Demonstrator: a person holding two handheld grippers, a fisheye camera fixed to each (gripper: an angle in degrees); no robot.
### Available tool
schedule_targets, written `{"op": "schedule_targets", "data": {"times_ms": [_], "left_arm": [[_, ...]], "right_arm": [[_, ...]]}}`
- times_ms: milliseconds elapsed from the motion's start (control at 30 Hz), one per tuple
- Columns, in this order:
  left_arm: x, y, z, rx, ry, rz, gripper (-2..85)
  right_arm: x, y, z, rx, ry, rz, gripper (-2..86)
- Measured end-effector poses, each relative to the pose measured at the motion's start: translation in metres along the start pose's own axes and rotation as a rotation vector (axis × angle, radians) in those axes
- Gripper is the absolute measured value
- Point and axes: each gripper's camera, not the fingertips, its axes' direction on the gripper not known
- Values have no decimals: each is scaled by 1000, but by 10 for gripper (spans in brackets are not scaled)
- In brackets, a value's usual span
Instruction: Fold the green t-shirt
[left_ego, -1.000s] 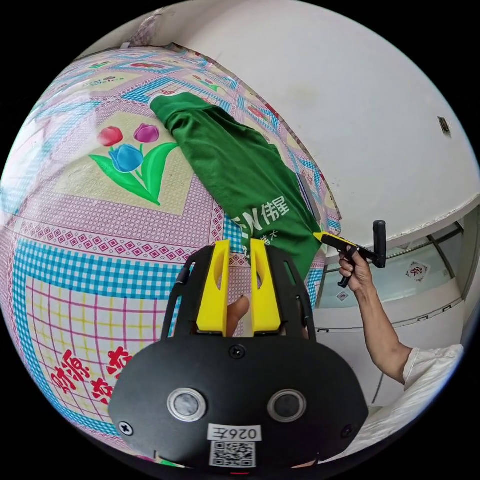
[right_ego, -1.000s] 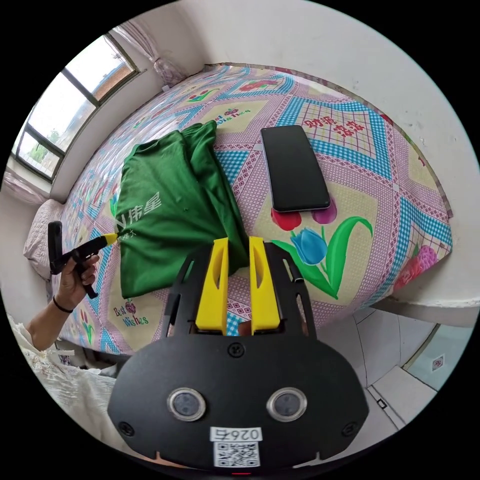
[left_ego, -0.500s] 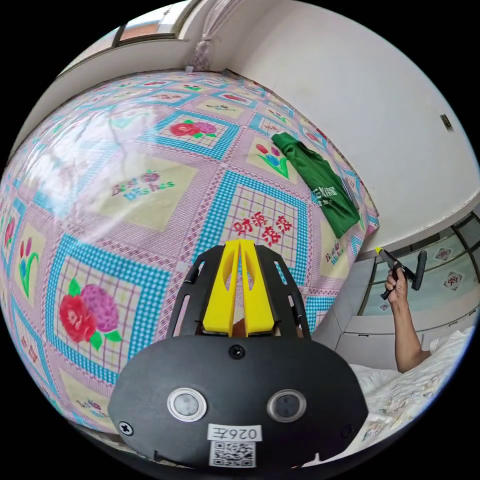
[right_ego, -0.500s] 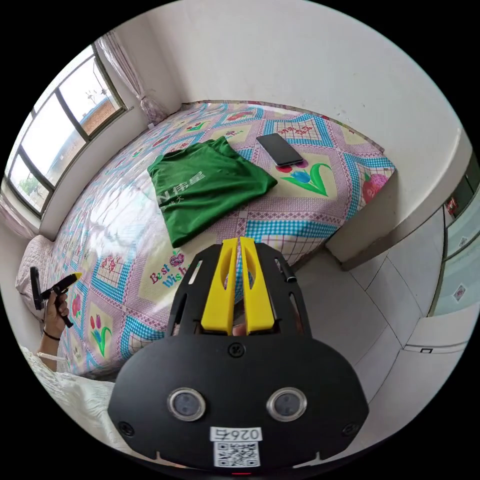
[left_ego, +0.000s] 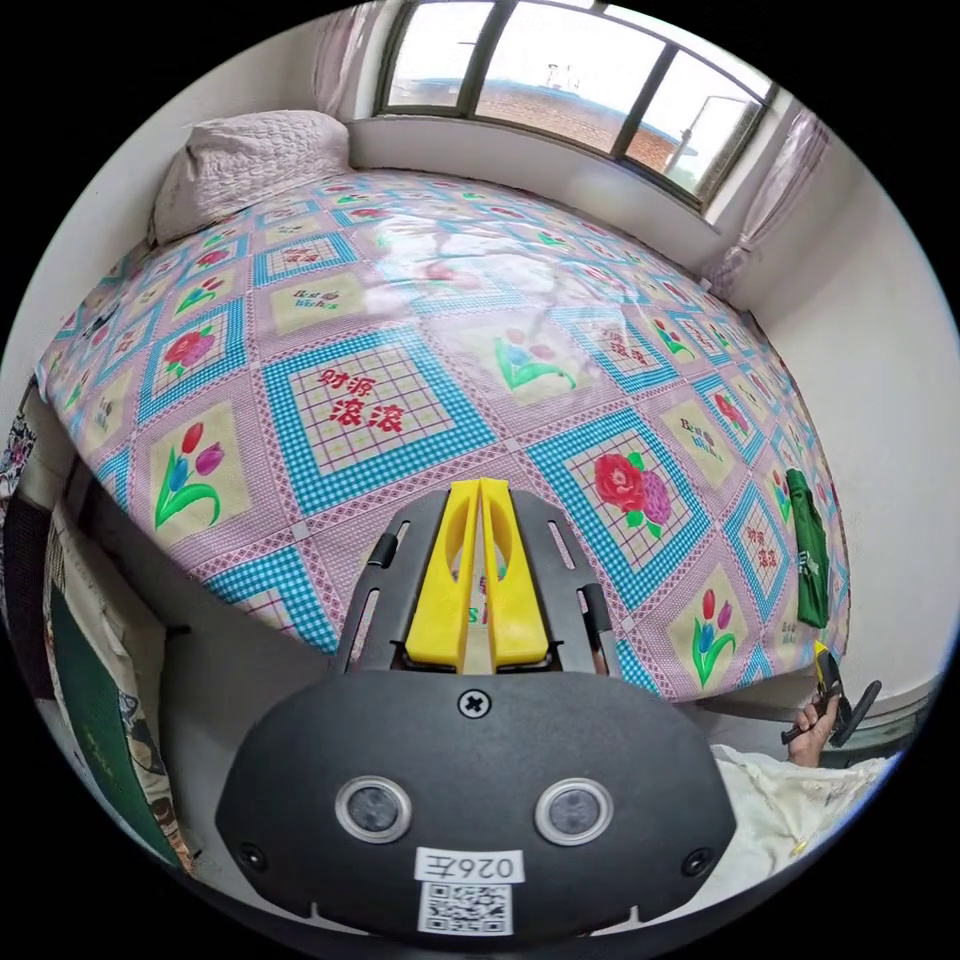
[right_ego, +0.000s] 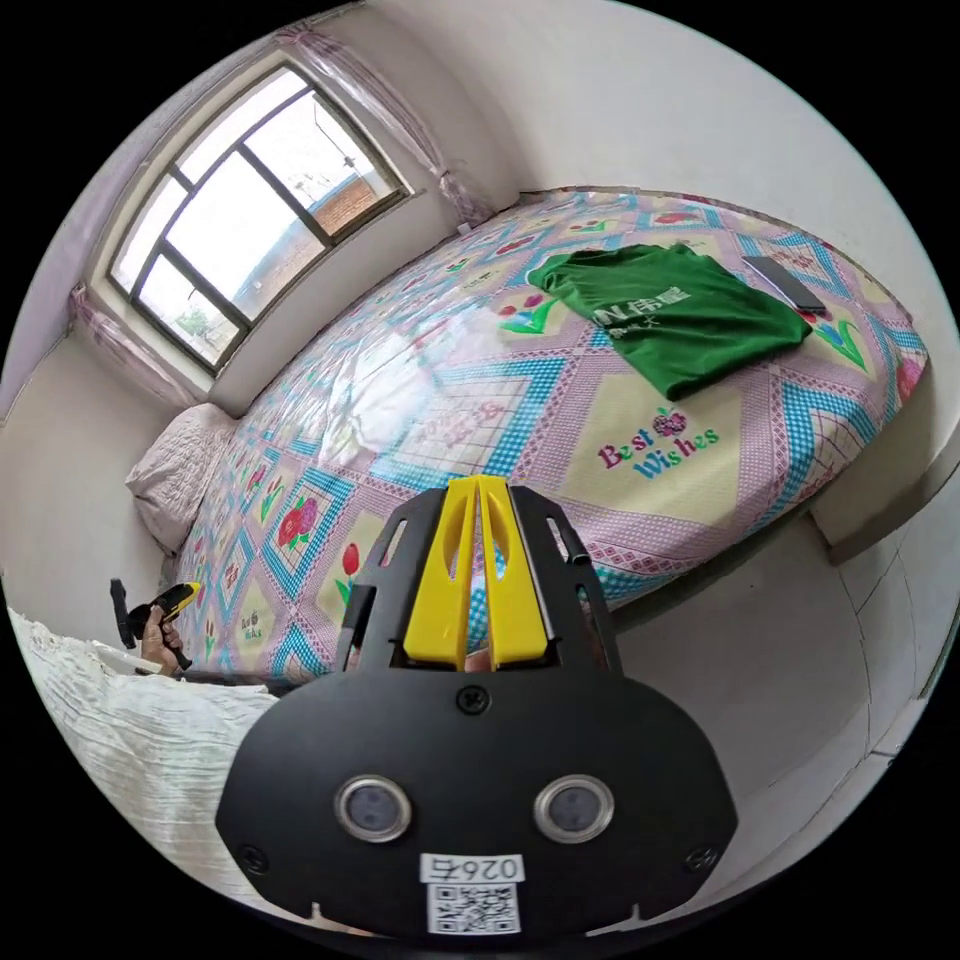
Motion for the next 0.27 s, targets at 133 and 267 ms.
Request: {"op": "schedule_targets", "data": {"times_ms": [133,267], "left_arm": [[-15,18,-20,21,-40,-18,-10],[-10,29,-29,22,-3,-2,-10]], "right_arm": [[-53,22,-2,-18,-1,-150,-9],[-90,54,-12,11,47,-274,-9]]}}
